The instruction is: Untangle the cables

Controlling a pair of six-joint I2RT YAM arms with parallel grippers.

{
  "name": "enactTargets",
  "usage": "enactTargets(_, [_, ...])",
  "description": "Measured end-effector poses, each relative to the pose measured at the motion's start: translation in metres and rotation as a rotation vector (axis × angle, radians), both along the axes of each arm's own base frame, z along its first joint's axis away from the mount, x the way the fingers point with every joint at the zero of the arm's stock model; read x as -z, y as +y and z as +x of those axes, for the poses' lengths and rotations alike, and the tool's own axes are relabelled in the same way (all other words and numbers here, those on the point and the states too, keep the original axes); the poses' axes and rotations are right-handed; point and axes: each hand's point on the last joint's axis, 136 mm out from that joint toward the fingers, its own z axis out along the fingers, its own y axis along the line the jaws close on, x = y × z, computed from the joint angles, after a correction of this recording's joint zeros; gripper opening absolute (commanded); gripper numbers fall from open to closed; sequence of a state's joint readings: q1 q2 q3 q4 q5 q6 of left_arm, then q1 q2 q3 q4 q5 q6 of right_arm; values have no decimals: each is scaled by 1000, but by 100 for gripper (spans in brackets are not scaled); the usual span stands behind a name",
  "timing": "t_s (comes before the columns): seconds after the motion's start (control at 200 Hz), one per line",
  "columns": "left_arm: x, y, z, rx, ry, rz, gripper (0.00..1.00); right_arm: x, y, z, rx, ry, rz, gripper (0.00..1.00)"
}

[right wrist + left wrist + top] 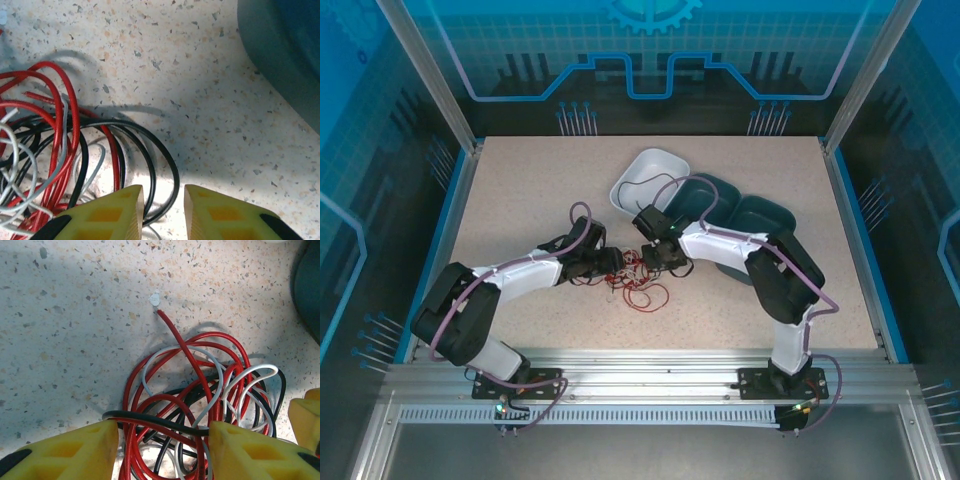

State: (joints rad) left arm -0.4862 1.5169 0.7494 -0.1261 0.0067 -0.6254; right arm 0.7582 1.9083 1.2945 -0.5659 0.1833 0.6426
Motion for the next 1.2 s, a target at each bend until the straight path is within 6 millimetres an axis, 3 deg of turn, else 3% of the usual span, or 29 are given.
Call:
enactTargets(0.445, [-2, 7, 2, -21, -9, 20, 51, 16, 4, 11, -28, -2, -51, 28])
enactTargets(0.715, [-3, 11, 2, -32, -9, 30, 52, 16, 10, 17, -41, -8, -50, 7])
enactTargets(0.876, [-5, 17, 3, -51, -16, 42, 52, 16, 12, 15, -41, -10, -48, 0])
enactTargets(1.011, [-9, 33, 7, -91, -23, 57, 53, 14, 21, 5, -62, -17, -55, 0])
enactTargets(1.201, [-15, 59, 10, -145, -33, 71, 55, -2, 47, -31, -128, -26, -25, 0])
